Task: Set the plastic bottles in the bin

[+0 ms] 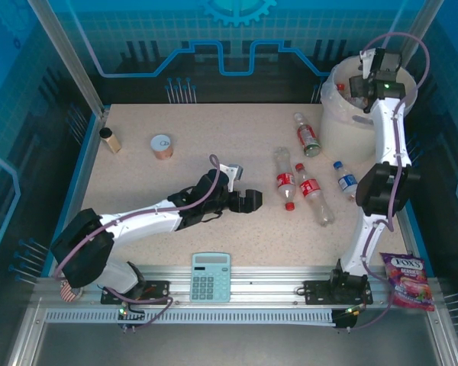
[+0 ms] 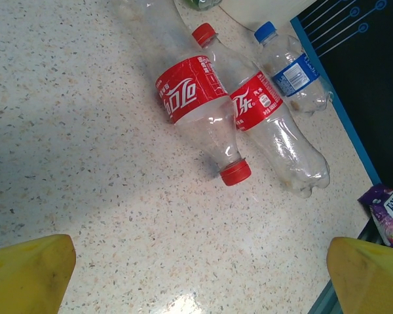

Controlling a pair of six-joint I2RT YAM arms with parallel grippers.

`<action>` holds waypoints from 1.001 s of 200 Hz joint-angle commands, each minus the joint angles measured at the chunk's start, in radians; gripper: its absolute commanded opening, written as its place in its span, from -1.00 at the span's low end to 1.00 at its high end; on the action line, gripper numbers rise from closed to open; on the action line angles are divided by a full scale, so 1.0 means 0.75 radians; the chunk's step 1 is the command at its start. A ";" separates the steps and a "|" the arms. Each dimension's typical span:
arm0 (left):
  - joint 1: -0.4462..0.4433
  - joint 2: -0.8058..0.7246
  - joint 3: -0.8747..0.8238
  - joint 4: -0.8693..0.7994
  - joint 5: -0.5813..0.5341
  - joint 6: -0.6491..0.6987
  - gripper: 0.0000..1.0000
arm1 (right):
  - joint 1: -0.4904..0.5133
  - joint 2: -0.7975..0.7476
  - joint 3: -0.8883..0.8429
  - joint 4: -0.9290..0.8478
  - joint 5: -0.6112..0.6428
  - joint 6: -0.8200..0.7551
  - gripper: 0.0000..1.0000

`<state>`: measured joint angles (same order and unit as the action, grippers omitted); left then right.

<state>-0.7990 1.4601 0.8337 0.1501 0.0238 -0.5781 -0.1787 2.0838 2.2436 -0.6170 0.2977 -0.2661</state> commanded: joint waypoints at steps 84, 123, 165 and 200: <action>0.008 0.123 0.114 -0.048 0.015 -0.077 0.99 | -0.013 -0.347 -0.170 -0.080 -0.184 0.204 0.99; 0.008 0.221 0.220 -0.121 0.038 -0.111 0.98 | -0.008 -0.604 -0.445 0.004 -0.280 0.377 0.99; 0.011 0.238 0.227 -0.130 0.013 -0.106 0.98 | 0.072 -0.828 -0.650 -0.074 -0.328 0.410 0.99; 0.039 0.198 0.189 -0.151 -0.012 -0.091 0.98 | 0.270 -1.013 -0.855 -0.115 -0.208 0.388 0.99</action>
<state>-0.7921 1.6299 0.9821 0.0673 0.0238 -0.6495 -0.0757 1.4067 1.6894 -0.6601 0.1009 0.0120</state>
